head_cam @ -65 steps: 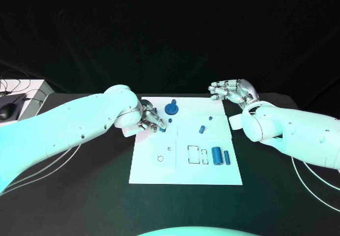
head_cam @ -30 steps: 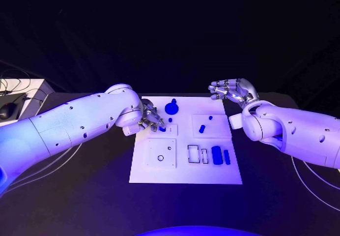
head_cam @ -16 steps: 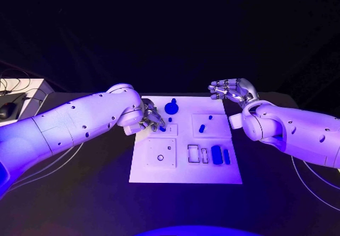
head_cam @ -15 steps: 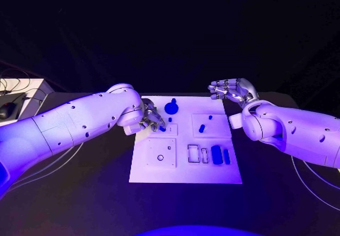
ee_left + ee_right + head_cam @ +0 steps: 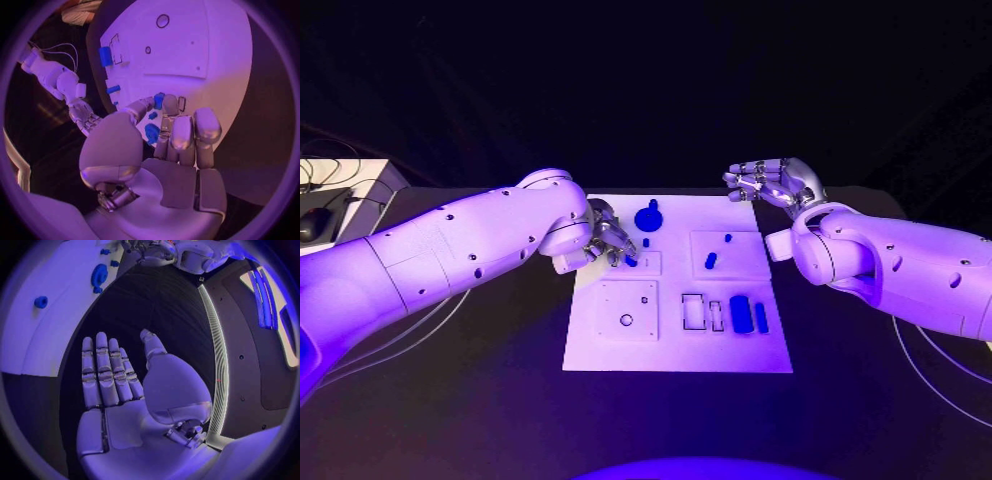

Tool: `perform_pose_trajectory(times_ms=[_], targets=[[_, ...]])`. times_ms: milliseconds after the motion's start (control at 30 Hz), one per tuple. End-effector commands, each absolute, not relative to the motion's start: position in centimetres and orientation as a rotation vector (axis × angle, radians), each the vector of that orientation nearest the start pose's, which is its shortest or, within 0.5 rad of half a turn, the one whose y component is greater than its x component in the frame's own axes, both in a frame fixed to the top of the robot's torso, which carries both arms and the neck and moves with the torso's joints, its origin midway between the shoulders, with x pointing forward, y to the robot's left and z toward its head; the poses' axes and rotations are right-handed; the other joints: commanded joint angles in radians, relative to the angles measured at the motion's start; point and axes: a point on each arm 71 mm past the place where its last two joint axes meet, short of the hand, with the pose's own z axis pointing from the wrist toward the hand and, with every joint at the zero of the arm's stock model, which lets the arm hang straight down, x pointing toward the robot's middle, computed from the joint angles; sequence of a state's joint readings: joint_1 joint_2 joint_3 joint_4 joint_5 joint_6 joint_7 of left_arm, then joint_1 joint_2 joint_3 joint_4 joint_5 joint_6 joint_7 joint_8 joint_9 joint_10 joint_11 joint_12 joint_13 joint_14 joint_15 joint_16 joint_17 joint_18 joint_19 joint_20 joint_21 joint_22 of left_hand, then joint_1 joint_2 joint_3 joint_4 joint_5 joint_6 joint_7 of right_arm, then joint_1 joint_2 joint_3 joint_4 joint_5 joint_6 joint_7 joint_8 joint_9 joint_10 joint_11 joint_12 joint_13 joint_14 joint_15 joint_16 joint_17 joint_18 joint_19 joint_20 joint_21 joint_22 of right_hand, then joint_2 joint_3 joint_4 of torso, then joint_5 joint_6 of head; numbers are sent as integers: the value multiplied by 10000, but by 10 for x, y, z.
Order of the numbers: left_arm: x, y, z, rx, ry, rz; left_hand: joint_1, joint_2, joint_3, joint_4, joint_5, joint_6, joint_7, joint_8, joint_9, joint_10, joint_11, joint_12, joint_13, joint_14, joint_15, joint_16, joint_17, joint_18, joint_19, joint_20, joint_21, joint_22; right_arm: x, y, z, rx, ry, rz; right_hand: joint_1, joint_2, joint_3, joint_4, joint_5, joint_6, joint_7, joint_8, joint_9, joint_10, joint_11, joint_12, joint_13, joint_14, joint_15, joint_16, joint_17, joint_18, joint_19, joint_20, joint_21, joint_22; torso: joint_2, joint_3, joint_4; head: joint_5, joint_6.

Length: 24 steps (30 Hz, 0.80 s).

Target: Assemble the parts on the task board

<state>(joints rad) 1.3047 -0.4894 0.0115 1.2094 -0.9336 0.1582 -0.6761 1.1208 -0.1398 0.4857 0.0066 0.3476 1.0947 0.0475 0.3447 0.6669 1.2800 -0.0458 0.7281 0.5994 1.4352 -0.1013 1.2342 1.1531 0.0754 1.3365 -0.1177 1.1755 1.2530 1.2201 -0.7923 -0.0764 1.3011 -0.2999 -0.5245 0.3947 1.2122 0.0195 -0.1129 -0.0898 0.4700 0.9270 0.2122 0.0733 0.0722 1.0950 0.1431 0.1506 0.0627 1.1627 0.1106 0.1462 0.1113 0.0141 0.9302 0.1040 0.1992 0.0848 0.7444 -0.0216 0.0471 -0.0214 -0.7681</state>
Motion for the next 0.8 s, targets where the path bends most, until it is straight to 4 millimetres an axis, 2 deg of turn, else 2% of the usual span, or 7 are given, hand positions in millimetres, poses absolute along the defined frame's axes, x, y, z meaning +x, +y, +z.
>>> perform_pose_trajectory(times_ms=[33,333,800], targets=[[541,120,-181,-3154,23243,-4344,117,208,607,-708,9,685,-631,-2,939,363,-284,-62,23,3,-77,58,29,-74,8,-43,-4,-14,528,-259,-184,8270,13149,11446,-50,-9,64,14,64,-65,-12,-52,-7,-60,21,-47,-13,-59,2,-43,-16,-141,-91,1,11,-9,4,-3,-4,-4,3],[541,119,-182,-3196,23088,-4397,169,352,235,-713,-7,859,-690,-81,1019,509,-307,-243,241,13,-83,173,113,-116,38,-45,14,-6,528,-260,-184,8270,13150,11447,-47,-3,73,9,113,-65,-13,-52,-8,-60,20,-48,-13,-57,1,-43,-16,-141,-89,0,13,-9,-6,0,6,-21,-17],[541,120,-182,-3077,23021,-4336,158,325,303,-769,127,1026,-728,-98,1036,657,-319,-303,325,45,-70,299,234,-145,83,-39,87,46,528,-259,-184,8266,13151,11452,-54,-5,79,1,155,-66,-11,-53,-8,-61,21,-54,-13,-59,2,-44,-17,-141,-92,1,11,-9,-1,1,6,-13,-30]])
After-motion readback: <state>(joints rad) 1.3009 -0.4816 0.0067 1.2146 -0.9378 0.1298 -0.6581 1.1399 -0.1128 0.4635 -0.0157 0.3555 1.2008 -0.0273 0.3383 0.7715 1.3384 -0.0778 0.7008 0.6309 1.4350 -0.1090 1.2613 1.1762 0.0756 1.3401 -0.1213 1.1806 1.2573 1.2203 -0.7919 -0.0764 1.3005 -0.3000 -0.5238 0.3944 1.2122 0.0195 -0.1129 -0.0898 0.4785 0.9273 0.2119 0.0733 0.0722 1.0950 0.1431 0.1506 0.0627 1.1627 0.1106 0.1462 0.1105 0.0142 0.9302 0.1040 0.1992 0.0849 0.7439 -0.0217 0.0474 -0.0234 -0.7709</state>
